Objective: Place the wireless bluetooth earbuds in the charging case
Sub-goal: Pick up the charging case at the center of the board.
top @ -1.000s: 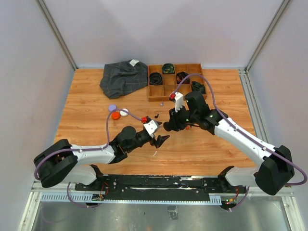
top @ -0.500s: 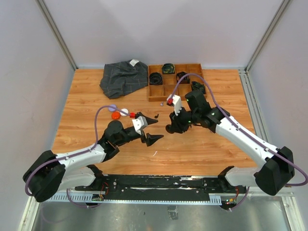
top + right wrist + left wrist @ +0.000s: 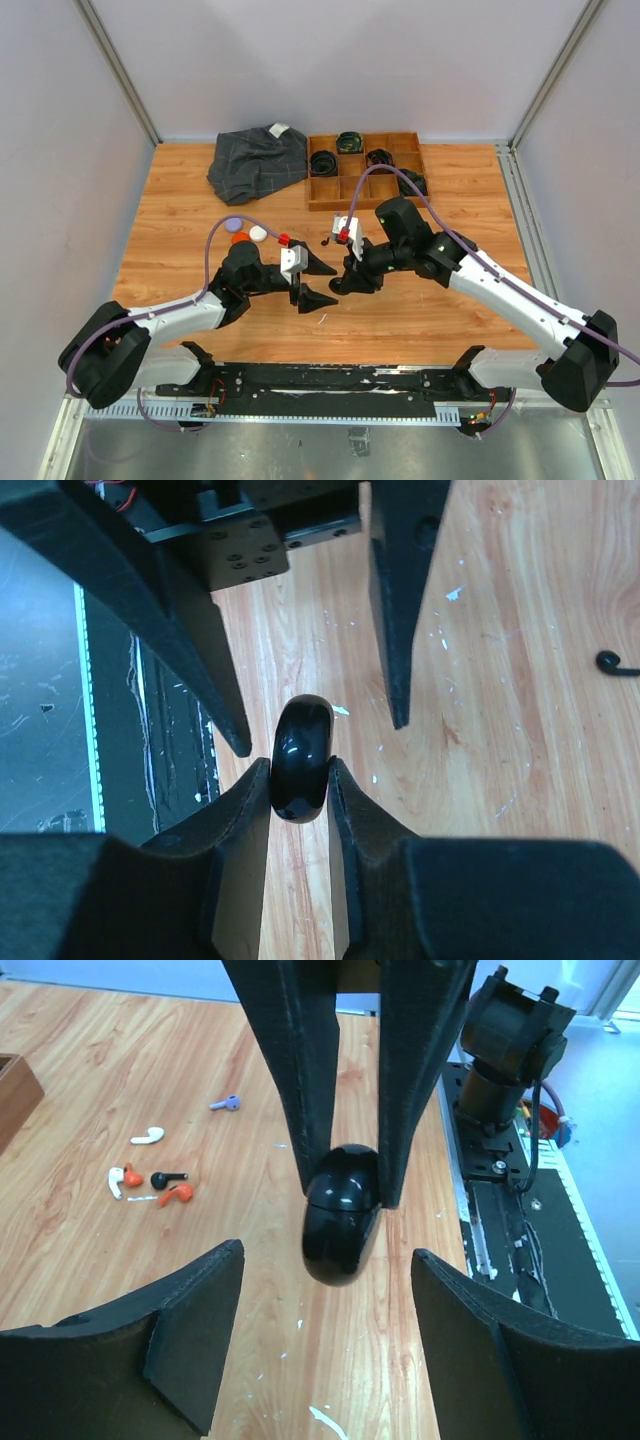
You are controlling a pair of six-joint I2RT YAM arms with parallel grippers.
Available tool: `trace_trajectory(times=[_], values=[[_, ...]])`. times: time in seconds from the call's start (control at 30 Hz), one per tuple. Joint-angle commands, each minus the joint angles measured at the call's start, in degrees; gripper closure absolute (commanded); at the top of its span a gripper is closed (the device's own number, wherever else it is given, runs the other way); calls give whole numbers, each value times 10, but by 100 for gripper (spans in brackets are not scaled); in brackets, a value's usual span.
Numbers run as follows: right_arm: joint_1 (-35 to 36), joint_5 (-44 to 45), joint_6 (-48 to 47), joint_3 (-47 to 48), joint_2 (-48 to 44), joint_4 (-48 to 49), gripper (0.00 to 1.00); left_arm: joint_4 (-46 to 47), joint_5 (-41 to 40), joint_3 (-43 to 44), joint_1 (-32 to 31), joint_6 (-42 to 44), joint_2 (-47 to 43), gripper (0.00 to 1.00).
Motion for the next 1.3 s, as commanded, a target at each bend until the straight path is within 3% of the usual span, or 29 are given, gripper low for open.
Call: trace_trajectory(times=[0.0, 0.53, 0.67, 0.9, 1.27], values=[[27, -18, -32, 4, -9, 1, 98, 0, 48, 21, 9, 1, 6, 29], [48, 11, -49, 6, -9, 9, 96, 3, 83, 14, 9, -15, -1, 57], [49, 24, -50, 2, -11, 12, 93, 5, 92, 14, 9, -21, 4, 71], [50, 57, -47, -3, -24, 28, 61, 32, 57, -10, 9, -32, -8, 99], [51, 91, -22, -41, -63, 110, 30, 173, -82, -97, 9, -92, -61, 100]])
